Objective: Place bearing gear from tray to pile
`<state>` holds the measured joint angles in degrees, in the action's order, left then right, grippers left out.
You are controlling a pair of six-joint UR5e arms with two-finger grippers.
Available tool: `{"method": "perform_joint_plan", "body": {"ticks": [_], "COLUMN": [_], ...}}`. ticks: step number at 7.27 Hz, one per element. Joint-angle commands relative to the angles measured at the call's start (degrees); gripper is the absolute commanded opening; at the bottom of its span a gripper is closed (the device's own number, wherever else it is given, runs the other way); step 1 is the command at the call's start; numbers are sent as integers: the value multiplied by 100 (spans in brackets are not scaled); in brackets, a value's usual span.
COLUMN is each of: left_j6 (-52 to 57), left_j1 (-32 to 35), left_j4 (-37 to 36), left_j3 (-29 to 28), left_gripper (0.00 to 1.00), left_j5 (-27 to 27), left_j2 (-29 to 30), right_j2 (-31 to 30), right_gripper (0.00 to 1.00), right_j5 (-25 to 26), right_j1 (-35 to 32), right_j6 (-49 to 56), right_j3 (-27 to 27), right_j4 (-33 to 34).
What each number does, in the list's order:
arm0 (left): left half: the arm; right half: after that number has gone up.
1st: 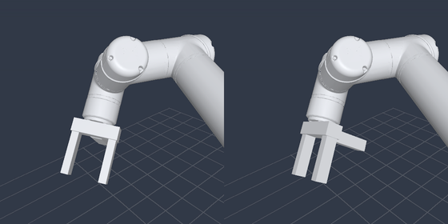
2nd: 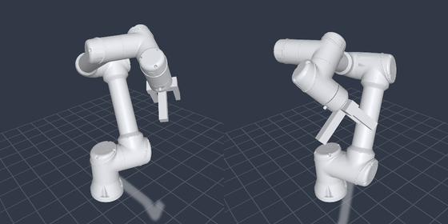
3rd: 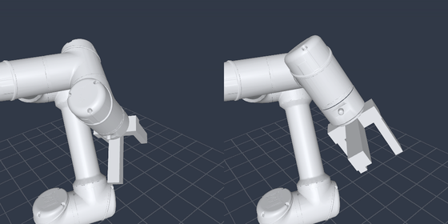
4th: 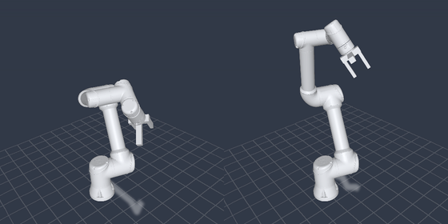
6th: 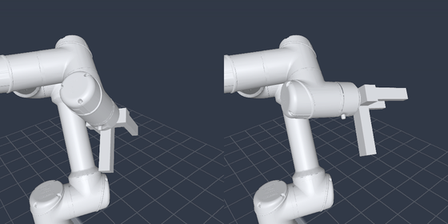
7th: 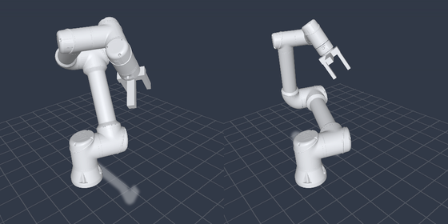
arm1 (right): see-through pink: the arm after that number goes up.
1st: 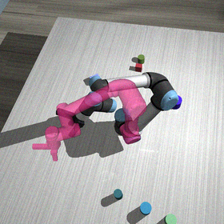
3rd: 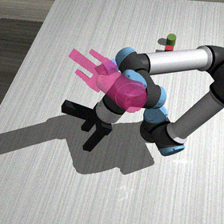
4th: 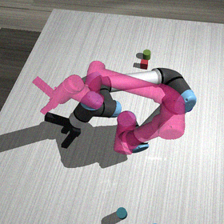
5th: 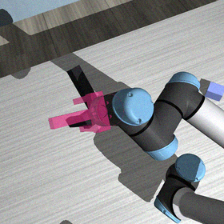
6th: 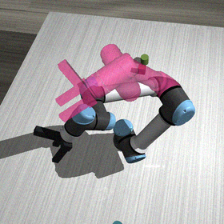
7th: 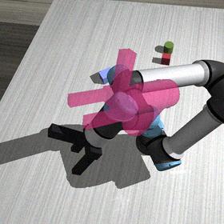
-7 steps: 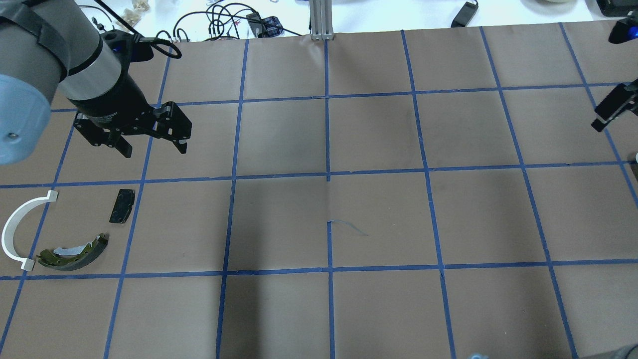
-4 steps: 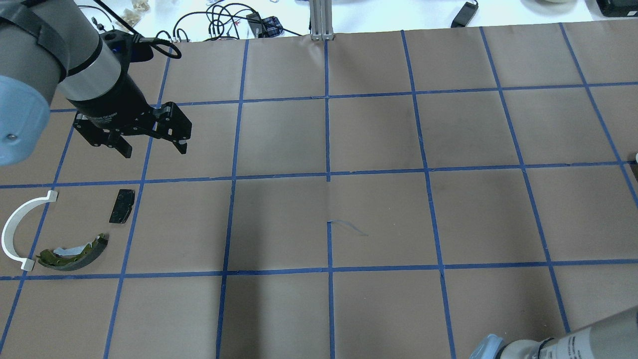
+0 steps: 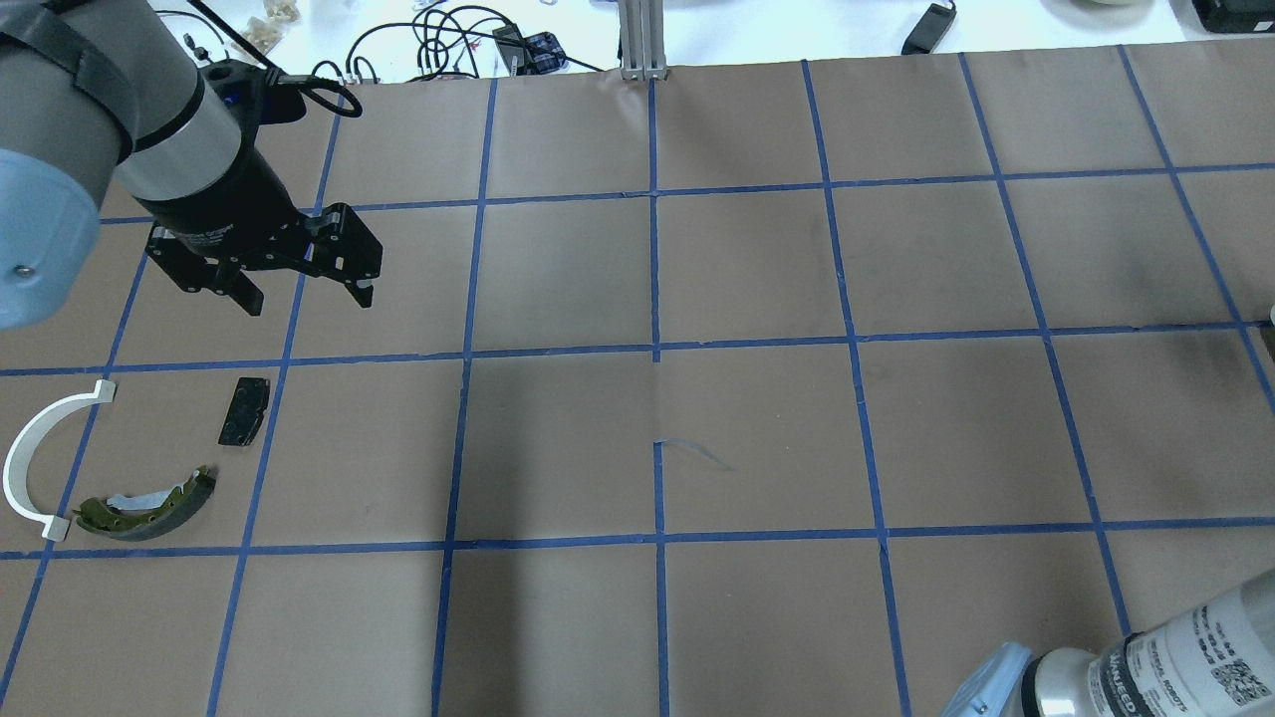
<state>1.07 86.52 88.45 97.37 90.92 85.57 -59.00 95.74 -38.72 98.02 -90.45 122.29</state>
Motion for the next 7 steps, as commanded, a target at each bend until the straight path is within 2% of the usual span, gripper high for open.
{"method": "perform_joint_plan", "body": {"ticks": [1, 3, 5, 6, 7], "left_j6": [7, 7, 7, 7, 16], "left_j1": [-3, -3, -3, -3, -3], "left_j4": [6, 6, -3, -20, -12], "left_j3": [-7, 1, 80, 107, 116], "left_gripper": [100, 100, 100, 100, 100], "left_j5": [-4, 5, -4, -4, -4], "left_j2": [3, -5, -23, -32, -32], "right_j2": [90, 55, 46, 12, -84], "right_gripper": [92, 88, 69, 54, 43], "right_j5": [41, 6, 15, 24, 32], "right_j1": [250, 427, 427, 436, 427], "right_j6": [235, 235, 174, 147, 77], "right_j3": [-357, -727, -807, -816, -851], "right_j4": [311, 830, 849, 849, 832]}}
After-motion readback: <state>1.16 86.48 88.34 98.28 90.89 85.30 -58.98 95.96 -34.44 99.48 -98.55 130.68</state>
